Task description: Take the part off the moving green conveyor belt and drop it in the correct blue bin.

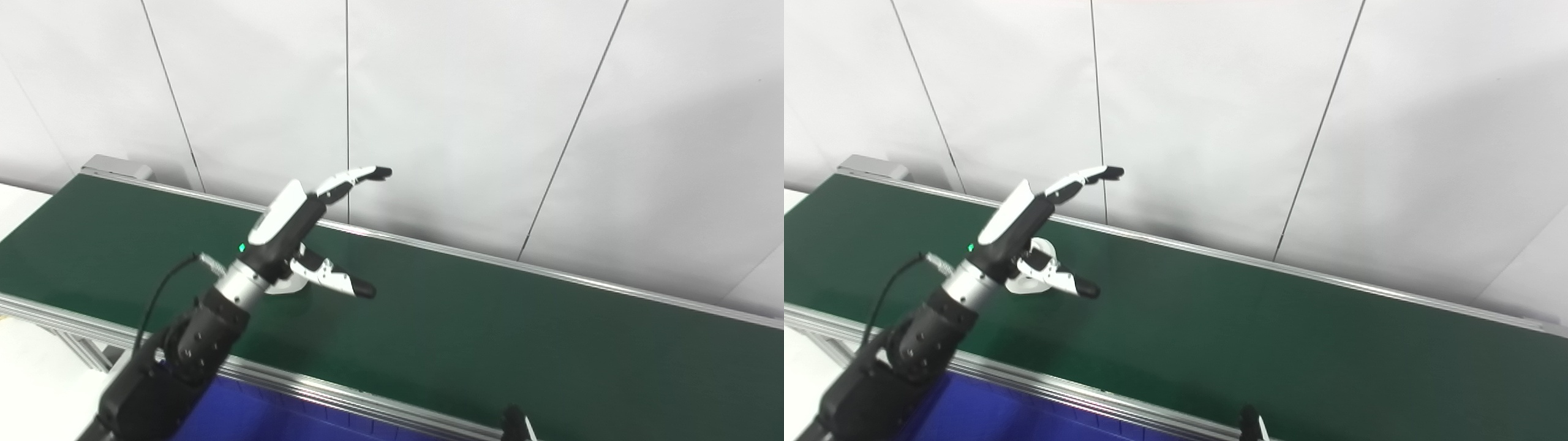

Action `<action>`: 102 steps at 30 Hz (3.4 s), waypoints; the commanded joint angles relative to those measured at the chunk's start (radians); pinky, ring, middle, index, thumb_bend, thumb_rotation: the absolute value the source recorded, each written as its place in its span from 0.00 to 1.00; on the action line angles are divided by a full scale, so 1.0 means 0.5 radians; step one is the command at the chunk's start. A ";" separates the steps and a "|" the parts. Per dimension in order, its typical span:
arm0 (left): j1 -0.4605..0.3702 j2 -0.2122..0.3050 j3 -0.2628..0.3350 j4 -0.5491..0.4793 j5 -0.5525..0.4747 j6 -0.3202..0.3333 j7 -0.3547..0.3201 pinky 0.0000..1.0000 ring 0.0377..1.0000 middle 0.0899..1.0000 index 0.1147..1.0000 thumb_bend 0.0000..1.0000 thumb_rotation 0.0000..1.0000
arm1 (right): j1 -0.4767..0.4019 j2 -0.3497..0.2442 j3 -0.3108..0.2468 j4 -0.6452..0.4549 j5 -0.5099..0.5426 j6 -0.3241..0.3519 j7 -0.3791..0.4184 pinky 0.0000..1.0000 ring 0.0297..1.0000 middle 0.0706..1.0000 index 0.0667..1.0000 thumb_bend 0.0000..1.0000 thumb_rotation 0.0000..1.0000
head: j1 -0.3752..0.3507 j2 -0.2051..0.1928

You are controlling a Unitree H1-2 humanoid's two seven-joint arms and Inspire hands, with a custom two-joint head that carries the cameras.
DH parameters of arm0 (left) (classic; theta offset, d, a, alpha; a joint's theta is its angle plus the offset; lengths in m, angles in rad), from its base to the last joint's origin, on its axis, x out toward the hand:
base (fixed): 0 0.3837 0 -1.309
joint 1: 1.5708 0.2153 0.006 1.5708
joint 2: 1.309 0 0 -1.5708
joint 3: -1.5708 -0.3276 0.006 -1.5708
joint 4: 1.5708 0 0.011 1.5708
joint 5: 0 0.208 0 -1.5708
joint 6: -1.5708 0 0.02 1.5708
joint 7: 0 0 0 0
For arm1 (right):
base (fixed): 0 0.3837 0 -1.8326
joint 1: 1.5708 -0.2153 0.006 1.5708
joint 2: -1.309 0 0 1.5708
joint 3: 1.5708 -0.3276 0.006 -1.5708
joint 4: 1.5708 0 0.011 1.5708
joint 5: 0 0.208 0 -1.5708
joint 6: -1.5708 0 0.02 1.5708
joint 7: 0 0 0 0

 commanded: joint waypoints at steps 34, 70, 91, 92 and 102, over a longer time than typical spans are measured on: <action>-0.586 0.353 -0.290 0.712 0.713 0.486 -0.625 0.63 0.78 0.81 0.84 0.93 0.45 | 0.040 0.046 0.012 -0.071 -0.019 -0.083 -0.003 1.00 1.00 0.98 0.99 0.92 0.97 | -0.018 0.084; -0.540 0.178 -0.569 0.886 1.227 0.531 -0.084 0.43 0.49 0.55 0.50 0.65 0.01 | 0.128 0.046 0.050 -0.197 -0.031 -0.083 -0.058 0.93 0.96 0.96 0.96 0.93 0.96 | -0.109 0.171; -0.503 0.130 -0.452 0.705 1.002 0.476 -0.058 0.40 0.45 0.46 0.40 0.52 0.00 | 0.117 0.044 0.076 -0.182 -0.035 -0.083 -0.065 0.89 0.94 0.95 0.94 0.94 0.95 | -0.185 0.178; -0.503 0.140 -0.441 0.659 0.982 0.488 -0.104 0.38 0.43 0.45 0.41 0.52 0.00 | 0.117 0.042 0.077 -0.182 -0.036 -0.083 -0.065 0.88 0.94 0.95 0.94 0.94 0.95 | -0.185 0.178; -0.461 0.294 -0.227 -0.276 0.842 0.809 -0.805 0.37 0.42 0.41 0.44 0.52 0.00 | 0.143 0.060 0.099 -0.264 -0.037 -0.083 -0.082 0.91 0.95 0.95 0.94 0.93 0.95 | -0.225 0.352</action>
